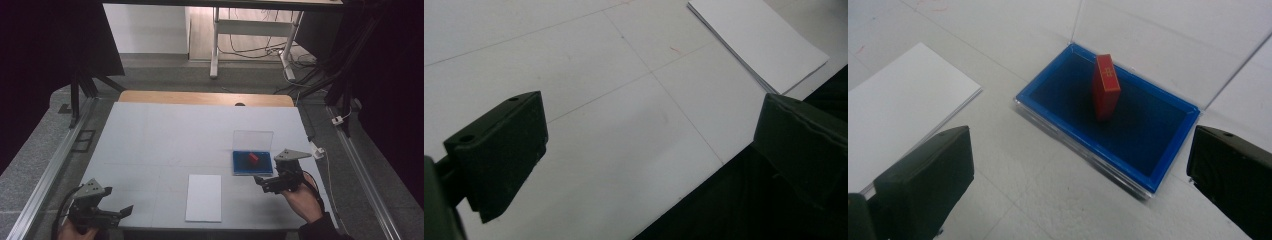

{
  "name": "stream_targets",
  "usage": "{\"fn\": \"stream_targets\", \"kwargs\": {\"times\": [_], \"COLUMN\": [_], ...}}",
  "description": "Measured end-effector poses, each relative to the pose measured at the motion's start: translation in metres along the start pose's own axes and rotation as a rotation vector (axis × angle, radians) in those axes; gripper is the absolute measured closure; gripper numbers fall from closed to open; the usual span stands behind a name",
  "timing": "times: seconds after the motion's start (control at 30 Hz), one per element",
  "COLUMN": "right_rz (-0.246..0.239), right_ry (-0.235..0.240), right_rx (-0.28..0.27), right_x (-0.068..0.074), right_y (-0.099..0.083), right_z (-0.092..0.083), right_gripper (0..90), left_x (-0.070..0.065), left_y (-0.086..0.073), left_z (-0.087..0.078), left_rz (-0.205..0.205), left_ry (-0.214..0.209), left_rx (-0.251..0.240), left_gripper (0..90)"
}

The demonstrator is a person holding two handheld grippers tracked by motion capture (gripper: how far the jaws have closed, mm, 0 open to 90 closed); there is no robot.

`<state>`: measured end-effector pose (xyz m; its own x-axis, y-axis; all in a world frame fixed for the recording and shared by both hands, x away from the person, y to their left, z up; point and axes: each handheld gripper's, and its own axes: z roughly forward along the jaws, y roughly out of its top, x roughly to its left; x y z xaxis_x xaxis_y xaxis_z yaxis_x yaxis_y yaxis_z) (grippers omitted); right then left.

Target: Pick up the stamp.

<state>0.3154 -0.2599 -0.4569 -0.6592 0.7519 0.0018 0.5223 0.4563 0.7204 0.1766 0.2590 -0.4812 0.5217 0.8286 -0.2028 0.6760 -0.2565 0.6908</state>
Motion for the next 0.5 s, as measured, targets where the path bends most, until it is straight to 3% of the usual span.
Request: {"fn": "stream_targets", "kwargs": {"times": [0.23,0.5], "right_rz": [-0.056,-0.074], "right_ry": [-0.01,-0.014], "right_rx": [0.041,0.075], "right_x": [-0.002,-0.006], "right_y": [0.012,0.022], "right_z": [0.019,0.039], "right_gripper": [0.0,0.0], "left_x": [0.0,0.0], "left_y": [0.0,0.0], "left_z": [0.0,0.0], "left_rz": [0.001,0.001], "left_ry": [0.001,-0.001], "left_rx": [0.0,0.004], "left_gripper": [1.3,1.3]}}
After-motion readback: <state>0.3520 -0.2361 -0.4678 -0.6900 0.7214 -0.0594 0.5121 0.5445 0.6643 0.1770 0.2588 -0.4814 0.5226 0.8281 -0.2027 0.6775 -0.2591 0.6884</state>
